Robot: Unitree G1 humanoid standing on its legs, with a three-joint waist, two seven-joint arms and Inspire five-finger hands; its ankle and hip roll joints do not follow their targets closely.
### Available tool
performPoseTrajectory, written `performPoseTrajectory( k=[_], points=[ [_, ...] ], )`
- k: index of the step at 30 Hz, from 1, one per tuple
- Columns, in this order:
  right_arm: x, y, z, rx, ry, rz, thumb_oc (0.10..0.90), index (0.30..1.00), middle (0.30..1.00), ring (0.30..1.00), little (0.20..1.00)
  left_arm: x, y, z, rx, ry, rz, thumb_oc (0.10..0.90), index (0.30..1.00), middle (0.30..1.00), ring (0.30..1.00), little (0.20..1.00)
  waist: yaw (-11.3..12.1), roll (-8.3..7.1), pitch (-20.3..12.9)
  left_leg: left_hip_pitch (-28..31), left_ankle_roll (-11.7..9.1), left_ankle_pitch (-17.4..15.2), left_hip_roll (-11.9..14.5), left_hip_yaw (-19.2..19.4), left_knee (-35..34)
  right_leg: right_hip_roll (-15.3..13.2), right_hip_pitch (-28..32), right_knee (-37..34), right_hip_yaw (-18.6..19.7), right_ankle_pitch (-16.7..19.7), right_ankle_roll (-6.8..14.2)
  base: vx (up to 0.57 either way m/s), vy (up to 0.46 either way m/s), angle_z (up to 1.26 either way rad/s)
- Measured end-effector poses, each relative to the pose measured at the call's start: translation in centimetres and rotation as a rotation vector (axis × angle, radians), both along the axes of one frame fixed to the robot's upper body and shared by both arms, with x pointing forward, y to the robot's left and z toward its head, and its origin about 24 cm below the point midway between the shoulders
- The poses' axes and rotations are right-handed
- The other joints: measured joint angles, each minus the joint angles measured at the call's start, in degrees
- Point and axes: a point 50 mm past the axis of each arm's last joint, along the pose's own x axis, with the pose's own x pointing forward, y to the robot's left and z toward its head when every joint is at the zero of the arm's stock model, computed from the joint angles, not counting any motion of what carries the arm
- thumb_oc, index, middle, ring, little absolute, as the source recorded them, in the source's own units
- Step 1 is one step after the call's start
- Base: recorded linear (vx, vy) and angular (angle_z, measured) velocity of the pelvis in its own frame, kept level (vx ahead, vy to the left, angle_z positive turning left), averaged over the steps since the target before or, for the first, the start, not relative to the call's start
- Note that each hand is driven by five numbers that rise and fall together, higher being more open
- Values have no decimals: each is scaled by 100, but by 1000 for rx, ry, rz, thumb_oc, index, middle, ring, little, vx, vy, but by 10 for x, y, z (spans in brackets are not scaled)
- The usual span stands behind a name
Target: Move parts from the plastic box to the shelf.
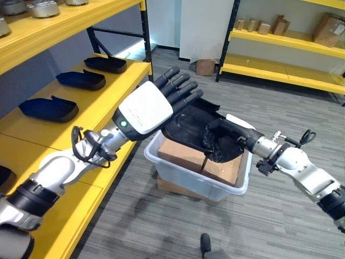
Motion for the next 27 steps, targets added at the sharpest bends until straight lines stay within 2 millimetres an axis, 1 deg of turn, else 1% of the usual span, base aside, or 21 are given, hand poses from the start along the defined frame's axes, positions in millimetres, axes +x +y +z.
performPoseTrajectory(
  k=[3,6,11,19,23,27],
  points=[
    [0,1,0,5,0,4,400,300,300,300,300,-1,7,-7,0,19,21,900,1000,1000,1000,1000,1,-46,-31,1,-13,-3,25,1,0,24,0,0,-2,-4,-9,0,0,0],
    [0,1,0,5,0,4,400,300,300,300,300,-2,10,-12,18,33,34,900,1000,1000,1000,1000,-5,-46,-32,1,-16,-5,25,2,0,25,0,-1,-2,-3,-9,0,0,0],
    [0,1,0,5,0,3,400,300,300,300,300,-2,13,-14,50,32,46,900,1000,1000,1000,1000,7,-46,-32,1,-16,-5,25,3,0,25,0,-1,-1,-3,-9,0,0,0],
    [0,-1,-3,5,5,-3,400,300,300,300,300,-5,29,-17,122,54,95,900,1000,1000,1000,1000,8,-46,-32,4,-18,-7,26,9,0,27,-1,-1,3,-3,-10,0,0,0],
    [-1,-2,-4,11,3,-2,400,300,300,300,300,-6,32,-20,129,67,107,900,1000,1000,1000,1000,14,-45,-32,3,-17,-9,25,8,0,26,-2,-1,3,-10,-18,0,0,0],
    [-3,-5,-9,13,19,-13,400,300,300,300,300,-7,32,-20,129,68,105,900,1000,1000,1000,1000,17,-45,-31,3,-16,-15,29,8,0,28,-2,-2,2,-18,-19,0,0,0]
  ],
)
